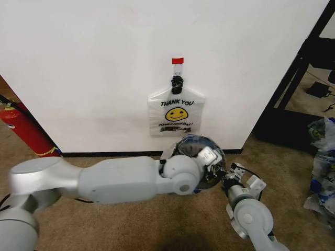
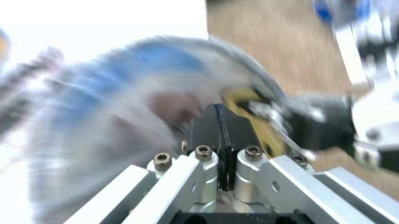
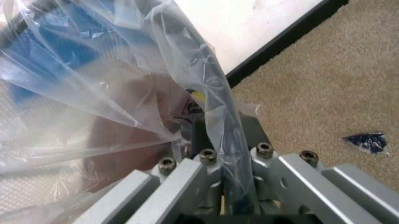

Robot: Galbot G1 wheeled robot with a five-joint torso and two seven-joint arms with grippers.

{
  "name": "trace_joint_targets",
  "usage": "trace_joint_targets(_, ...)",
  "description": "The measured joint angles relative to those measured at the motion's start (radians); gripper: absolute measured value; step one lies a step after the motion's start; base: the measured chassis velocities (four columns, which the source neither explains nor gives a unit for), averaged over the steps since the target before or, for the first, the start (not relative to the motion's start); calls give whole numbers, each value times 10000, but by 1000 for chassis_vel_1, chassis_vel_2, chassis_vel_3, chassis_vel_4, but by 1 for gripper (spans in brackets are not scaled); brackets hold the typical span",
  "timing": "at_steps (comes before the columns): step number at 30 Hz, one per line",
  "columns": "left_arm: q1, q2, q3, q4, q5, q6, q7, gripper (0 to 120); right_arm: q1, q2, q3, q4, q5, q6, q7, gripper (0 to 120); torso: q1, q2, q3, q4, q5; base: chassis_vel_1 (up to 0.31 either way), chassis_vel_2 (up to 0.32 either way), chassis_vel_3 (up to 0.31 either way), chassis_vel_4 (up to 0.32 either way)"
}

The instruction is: Pick up the garbage bag from the wall and place it over the trash bin.

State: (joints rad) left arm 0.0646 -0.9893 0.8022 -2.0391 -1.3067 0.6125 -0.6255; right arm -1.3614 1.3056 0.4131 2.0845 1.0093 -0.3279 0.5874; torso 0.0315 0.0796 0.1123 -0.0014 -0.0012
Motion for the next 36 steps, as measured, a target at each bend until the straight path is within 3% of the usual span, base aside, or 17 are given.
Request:
trace_joint_targets(3,863,1005,-1121,-428,1150,-913,659,0,3,32,68,-10,87,17,-8,0,0,1,-1,3,-2,0,0,0,0)
trace_joint_targets(4,863,1005,-1121,-428,1150,-913,659,0,3,32,68,-10,87,17,-8,0,0,1,-1,3,-2,0,0,0,0)
trace_joint_targets(9,3050,2386,-2762,-903,2770,-2590,1486,7,-19,143,239,0,387,-2,-6,0,0,2,0,-2,5,0,0,0,0)
trace_joint_targets(11,4792,2707,-4192,-1095,3147,-3105,1777,16,-46,268,271,10,694,-166,122,0,0,1,1,0,-11,0,0,0,0)
trace_joint_targets(12,4792,2707,-4192,-1095,3147,-3105,1777,16,-46,268,271,10,694,-166,122,0,0,1,1,0,-11,0,0,0,0)
trace_joint_targets(13,5993,2799,-5337,-1209,3422,-3385,1849,23,6,400,308,-53,839,-302,199,0,0,2,0,-1,2,0,0,0,0)
trace_joint_targets(16,8156,2672,-7204,-1372,4096,-3740,1962,34,265,775,337,-406,1005,-528,293,0,0,1,0,1,-1,0,0,0,0)
trace_joint_targets(17,8447,2616,-7443,-1407,4193,-3789,1972,36,311,835,331,-466,1032,-566,309,0,0,1,0,0,0,0,0,0,0)
trace_joint_targets(18,9616,2379,-8336,-1550,4461,-3952,1983,45,488,1074,236,-735,1071,-640,342,0,0,2,0,-4,-2,0,0,0,0)
trace_joint_targets(19,9616,2379,-8336,-1550,4461,-3952,1983,45,488,1074,236,-735,1071,-640,342,0,0,2,0,-4,-2,0,0,0,0)
trace_joint_targets(24,12370,1769,-10331,-1668,5257,-4424,2105,65,1031,1891,-30,-1498,1060,-676,938,0,0,2,0,4,-1,0,0,0,0)
trace_joint_targets(26,12579,1701,-10503,-1673,5340,-4473,2126,67,1103,2047,-30,-1588,1067,-695,1117,0,0,2,0,4,2,0,0,0,0)
trace_joint_targets(30,13352,1413,-11090,-1860,5668,-4586,2150,81,1367,2735,-159,-1976,957,-847,2573,0,0,1,0,-3,1,0,0,0,0)
trace_joint_targets(32,13443,1353,-11090,-1955,5739,-4588,2150,91,1363,2832,-344,-1981,888,-944,3077,0,0,1,0,-3,2,0,0,0,0)
trace_joint_targets(36,13462,1244,-10883,-1974,5932,-4589,2139,99,1355,2895,-407,-2138,737,-961,3211,0,0,1,1,-2,0,0,0,0,0)
